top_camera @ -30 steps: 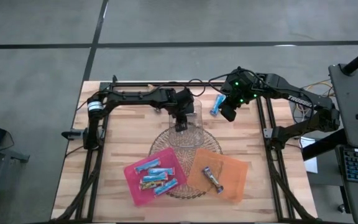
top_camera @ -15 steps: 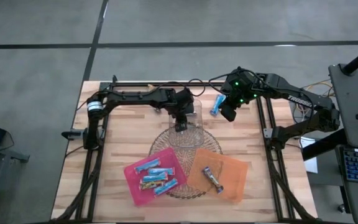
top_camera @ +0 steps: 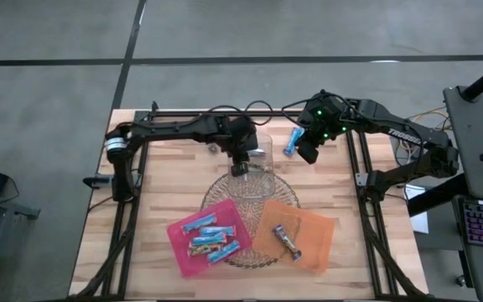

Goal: Pick and place Granola Bars by type
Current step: Put the orange granola bar into the transparent bin

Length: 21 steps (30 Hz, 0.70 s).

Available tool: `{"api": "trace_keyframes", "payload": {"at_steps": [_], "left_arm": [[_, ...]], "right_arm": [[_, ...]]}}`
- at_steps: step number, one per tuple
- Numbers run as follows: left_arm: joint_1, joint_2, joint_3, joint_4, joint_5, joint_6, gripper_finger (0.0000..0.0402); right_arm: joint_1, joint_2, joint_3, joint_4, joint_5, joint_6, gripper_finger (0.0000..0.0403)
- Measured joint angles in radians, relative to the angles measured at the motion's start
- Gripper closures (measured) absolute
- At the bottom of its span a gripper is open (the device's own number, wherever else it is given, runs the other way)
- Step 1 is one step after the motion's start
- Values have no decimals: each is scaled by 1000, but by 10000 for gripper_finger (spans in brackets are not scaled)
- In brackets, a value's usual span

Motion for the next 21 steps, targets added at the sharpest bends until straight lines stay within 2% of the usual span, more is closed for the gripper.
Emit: {"api": "trace_keyframes", "payload": {"at_steps": [7, 21], "left_arm": [[-12, -111, 0, -28, 0, -4, 401], [-13, -420, 0, -51, -2, -77, 401]], "right_arm": [[0, 8, -2, 4, 6, 1, 394], [0, 10, -5, 5, 7, 3, 394]]}}
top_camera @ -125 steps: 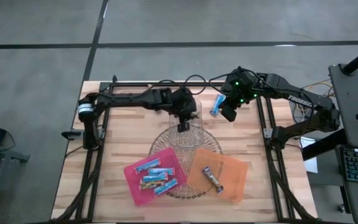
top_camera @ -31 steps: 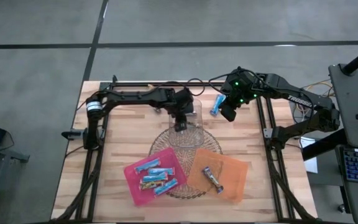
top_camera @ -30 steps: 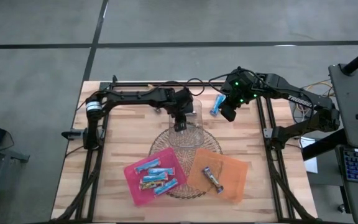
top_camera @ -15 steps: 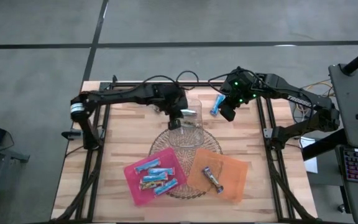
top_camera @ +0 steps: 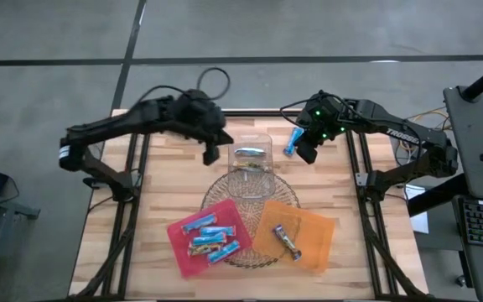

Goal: Pick and place Granola Bars by type
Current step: Put the orange granola bar into the transparent bin

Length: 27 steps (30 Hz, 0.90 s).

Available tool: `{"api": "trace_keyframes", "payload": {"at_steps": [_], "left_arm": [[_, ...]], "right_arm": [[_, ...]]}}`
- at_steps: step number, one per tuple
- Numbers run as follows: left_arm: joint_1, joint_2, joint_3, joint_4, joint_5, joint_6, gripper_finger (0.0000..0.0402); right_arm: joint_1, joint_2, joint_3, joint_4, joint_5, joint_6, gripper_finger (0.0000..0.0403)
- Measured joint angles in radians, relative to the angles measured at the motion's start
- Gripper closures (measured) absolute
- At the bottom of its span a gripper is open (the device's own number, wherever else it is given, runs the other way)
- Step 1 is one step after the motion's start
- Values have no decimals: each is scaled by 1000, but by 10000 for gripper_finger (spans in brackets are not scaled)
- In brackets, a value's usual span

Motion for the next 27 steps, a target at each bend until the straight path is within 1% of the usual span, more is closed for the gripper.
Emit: {"api": "trace_keyframes", "payload": {"at_steps": [4, 6, 8, 14, 18, 20, 22, 25, 27], "left_arm": [[0, -78, -17, 11, 0, 5, 401], [3, -120, -53, 36, -1, 14, 401], [4, -159, -115, 93, 0, 14, 401], [22, -286, -370, 325, 0, -45, 401], [31, -353, -485, 433, 0, -120, 401], [31, -379, -516, 456, 1, -146, 401], [31, -392, -533, 449, 1, -157, 401], [31, -407, -543, 450, 2, -158, 401], [31, -411, -542, 462, 1, -158, 401]], "right_arm": [[0, 0, 0, 0, 0, 6, 394], [0, 0, -1, 0, 0, 29, 394], [0, 0, -2, 0, 0, 41, 394], [0, 0, -2, 0, 1, 45, 394], [-1, 0, -3, 0, 3, 62, 394], [-5, 0, -3, 3, 8, 92, 394], [-12, 0, -4, 19, 37, 125, 394], [-29, 0, -4, 41, 80, 167, 394], [-51, 0, -4, 51, 83, 192, 394]]}}
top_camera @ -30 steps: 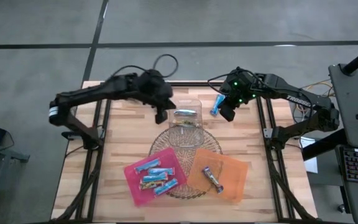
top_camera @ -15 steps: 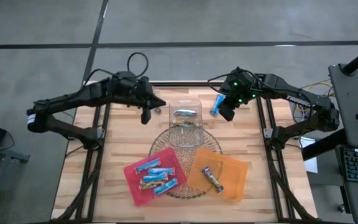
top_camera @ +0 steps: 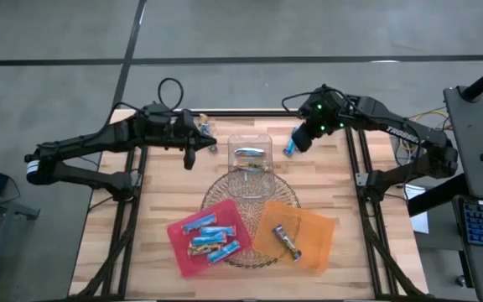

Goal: Pick and place Granola Bars by type
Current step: Put the orange granola bar into the transparent bin

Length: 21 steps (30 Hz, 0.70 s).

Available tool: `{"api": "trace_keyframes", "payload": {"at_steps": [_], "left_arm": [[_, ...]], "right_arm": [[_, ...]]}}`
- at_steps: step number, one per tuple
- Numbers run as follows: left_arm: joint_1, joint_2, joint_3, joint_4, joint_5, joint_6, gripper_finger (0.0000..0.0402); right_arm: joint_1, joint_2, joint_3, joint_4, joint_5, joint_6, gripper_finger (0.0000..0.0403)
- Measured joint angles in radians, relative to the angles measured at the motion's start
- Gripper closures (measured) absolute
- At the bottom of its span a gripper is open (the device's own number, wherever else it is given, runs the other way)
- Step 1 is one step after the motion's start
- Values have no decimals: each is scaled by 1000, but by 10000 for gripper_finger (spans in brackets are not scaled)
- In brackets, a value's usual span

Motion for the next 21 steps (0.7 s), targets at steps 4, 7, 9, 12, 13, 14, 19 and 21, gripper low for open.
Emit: {"api": "trace_keyframes", "payload": {"at_steps": [4, 7, 9, 12, 13, 14, 19, 21], "left_arm": [[0, -3, 0, 13, 0, 2, 401], [1, -3, 0, 16, -1, 2, 401], [1, -3, 0, 16, -1, 1, 401], [1, -3, 0, 15, -1, 1, 401], [1, -3, 0, 15, -2, 0, 401], [1, -4, 0, 15, -2, 0, 401], [1, -6, 0, 15, -2, -2, 401], [1, -6, 0, 15, -2, -3, 401]], "right_arm": [[-59, 9, 0, 0, 0, 98, 394], [-99, 21, 0, 0, 0, 135, 394], [-125, 29, 0, 2, 0, 144, 394], [-154, 43, 0, 3, 0, 144, 394], [-162, 47, 0, 4, 0, 144, 394], [-170, 49, 0, 5, 0, 144, 394], [-207, 61, -1, 70, -1, 169, 394], [-230, 74, -1, 95, -4, 251, 394]]}}
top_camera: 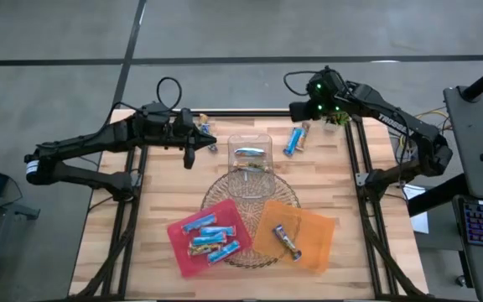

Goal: Pick and place Granola Bars by type
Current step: Put the orange granola bar into the transparent bin

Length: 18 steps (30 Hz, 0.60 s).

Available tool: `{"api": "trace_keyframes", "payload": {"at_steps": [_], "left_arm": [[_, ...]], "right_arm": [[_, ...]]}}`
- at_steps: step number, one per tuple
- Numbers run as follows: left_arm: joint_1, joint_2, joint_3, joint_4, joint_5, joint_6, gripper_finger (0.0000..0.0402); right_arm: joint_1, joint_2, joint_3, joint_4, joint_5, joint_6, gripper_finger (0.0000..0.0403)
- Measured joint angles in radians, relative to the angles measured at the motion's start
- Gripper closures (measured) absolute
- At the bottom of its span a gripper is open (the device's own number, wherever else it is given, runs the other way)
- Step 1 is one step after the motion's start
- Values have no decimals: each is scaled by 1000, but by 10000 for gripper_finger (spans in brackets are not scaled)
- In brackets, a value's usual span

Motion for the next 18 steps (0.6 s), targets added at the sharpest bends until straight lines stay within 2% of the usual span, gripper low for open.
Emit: {"api": "trace_keyframes", "payload": {"at_steps": [7, 10, 14, 18], "left_arm": [[0, 0, 0, 0, 0, -2, 401], [0, 0, 0, 0, 0, -7, 401], [0, 0, 0, 0, 0, -38, 401], [0, 0, 0, -1, 0, -74, 401]], "right_arm": [[-68, 97, -1, 11, 3, 103, 394], [-86, 159, -1, 7, -1, 100, 385], [-99, 237, -1, 2, -21, 78, 348], [-111, 296, -1, 2, -26, 74, 292]]}}
